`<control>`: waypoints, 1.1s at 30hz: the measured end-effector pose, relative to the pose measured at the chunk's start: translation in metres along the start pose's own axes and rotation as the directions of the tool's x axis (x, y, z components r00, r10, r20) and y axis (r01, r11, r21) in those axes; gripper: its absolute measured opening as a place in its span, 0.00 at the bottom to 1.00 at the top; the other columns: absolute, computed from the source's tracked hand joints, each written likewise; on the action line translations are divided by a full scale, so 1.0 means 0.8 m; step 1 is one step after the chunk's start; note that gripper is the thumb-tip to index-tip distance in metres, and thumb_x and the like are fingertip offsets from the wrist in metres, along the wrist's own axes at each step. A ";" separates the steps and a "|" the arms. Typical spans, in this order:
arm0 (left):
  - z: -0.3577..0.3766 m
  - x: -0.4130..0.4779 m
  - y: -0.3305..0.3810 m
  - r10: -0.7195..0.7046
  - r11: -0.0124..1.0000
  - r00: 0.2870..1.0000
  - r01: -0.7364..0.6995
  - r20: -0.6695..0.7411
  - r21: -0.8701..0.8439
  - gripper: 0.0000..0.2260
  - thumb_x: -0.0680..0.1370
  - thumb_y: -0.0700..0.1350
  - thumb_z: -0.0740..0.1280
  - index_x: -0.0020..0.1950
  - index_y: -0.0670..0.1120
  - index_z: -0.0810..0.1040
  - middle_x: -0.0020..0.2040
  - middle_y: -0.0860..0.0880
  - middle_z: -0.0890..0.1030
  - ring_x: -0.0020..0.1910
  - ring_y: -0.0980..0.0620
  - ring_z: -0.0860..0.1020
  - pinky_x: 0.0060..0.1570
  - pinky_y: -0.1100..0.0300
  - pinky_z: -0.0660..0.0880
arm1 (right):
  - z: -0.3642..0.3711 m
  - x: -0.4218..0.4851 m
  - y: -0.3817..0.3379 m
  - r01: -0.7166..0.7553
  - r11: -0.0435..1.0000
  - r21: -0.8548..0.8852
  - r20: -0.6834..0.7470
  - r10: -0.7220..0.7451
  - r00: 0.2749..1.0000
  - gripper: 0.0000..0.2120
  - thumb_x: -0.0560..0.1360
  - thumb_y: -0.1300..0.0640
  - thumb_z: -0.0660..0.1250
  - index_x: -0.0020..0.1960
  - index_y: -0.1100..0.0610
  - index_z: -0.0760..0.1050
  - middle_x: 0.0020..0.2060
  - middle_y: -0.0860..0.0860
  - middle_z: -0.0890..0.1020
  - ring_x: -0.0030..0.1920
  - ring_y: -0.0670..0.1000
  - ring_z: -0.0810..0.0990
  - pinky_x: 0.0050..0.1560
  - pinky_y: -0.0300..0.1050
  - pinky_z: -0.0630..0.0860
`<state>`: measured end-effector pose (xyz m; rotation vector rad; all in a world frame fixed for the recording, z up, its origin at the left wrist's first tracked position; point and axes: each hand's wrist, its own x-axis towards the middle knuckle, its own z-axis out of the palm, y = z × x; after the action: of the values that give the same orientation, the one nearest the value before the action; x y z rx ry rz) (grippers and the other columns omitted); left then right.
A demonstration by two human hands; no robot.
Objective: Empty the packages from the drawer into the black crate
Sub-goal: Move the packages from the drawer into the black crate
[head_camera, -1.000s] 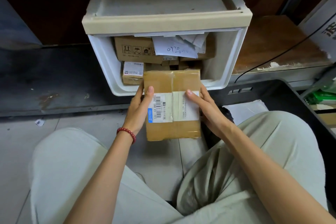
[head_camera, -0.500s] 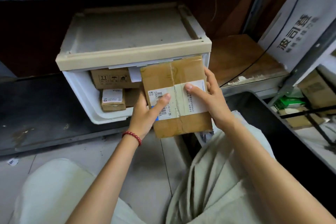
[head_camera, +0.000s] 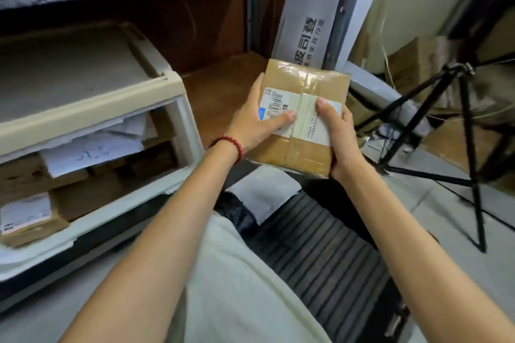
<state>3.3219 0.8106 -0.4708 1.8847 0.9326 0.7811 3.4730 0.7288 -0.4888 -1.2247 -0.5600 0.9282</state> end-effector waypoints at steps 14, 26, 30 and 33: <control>0.076 -0.013 -0.116 -0.369 0.810 0.906 0.205 0.208 0.549 0.43 0.66 0.72 0.64 0.76 0.61 0.53 0.69 0.51 0.62 0.67 0.45 0.68 0.62 0.47 0.71 | -0.045 0.021 0.171 -0.390 0.897 0.209 -0.273 0.436 0.857 0.43 0.73 0.45 0.71 0.77 0.47 0.46 0.64 0.58 0.73 0.54 0.57 0.79 0.53 0.57 0.79; 0.057 0.001 -0.194 -0.343 0.667 0.939 0.224 0.027 0.711 0.34 0.75 0.63 0.63 0.77 0.52 0.56 0.74 0.48 0.64 0.71 0.44 0.64 0.64 0.45 0.65 | 0.010 0.101 0.255 -0.648 0.760 0.059 -0.167 0.647 0.744 0.32 0.81 0.40 0.56 0.77 0.53 0.49 0.69 0.55 0.68 0.64 0.61 0.74 0.64 0.65 0.71; 0.055 0.001 -0.207 -0.325 0.617 0.945 0.193 0.024 0.763 0.32 0.76 0.62 0.62 0.76 0.52 0.57 0.73 0.47 0.66 0.71 0.44 0.64 0.64 0.46 0.65 | 0.020 0.102 0.262 -0.715 0.690 -0.114 0.001 0.719 0.695 0.28 0.83 0.41 0.45 0.77 0.56 0.56 0.70 0.59 0.70 0.68 0.59 0.72 0.57 0.52 0.74; 0.046 -0.007 -0.213 -0.285 0.515 0.958 0.123 0.034 0.849 0.31 0.76 0.62 0.61 0.75 0.52 0.58 0.73 0.47 0.66 0.71 0.44 0.63 0.65 0.46 0.63 | 0.017 0.093 0.262 -0.681 0.682 -0.265 -0.025 0.701 0.712 0.27 0.83 0.43 0.49 0.77 0.56 0.56 0.59 0.53 0.76 0.56 0.53 0.77 0.51 0.47 0.74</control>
<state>3.2982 0.8487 -0.6389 2.5257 1.5725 -0.0681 3.4403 0.8109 -0.6930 -1.6937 -0.2611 1.5924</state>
